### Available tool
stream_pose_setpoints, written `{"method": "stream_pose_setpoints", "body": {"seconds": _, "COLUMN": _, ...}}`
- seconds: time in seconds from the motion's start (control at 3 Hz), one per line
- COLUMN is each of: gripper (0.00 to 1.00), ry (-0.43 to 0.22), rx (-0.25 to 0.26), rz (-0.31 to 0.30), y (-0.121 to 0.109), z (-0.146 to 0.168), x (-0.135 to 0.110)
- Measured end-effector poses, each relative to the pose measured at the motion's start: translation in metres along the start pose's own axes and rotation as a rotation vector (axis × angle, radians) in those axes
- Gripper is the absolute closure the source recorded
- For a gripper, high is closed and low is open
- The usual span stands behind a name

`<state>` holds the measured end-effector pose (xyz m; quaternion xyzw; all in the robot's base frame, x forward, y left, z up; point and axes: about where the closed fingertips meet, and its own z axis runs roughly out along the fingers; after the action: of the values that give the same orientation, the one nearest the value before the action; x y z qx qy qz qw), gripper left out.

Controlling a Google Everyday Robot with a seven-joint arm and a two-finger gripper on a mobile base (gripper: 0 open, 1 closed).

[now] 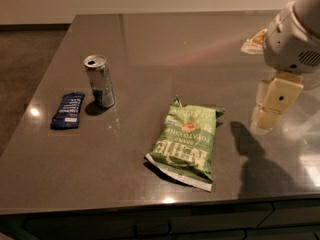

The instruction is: Pick green jalapeno chip bag

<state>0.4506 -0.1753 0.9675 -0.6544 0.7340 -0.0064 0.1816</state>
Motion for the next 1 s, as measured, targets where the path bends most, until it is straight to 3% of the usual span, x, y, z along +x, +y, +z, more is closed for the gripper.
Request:
{"method": "stream_pose_setpoints", "body": {"seconds": 0.33, "gripper": 0.00, "ry": -0.051, "rx": -0.071, "rz": -0.102, "y": 0.003, "z": 0.034, "x": -0.033}}
{"method": "stream_pose_setpoints", "body": {"seconds": 1.0, "gripper": 0.00, "ry": -0.056, "rx": -0.191, "rz": -0.201, "y": 0.013, "z": 0.095, "x": -0.059}}
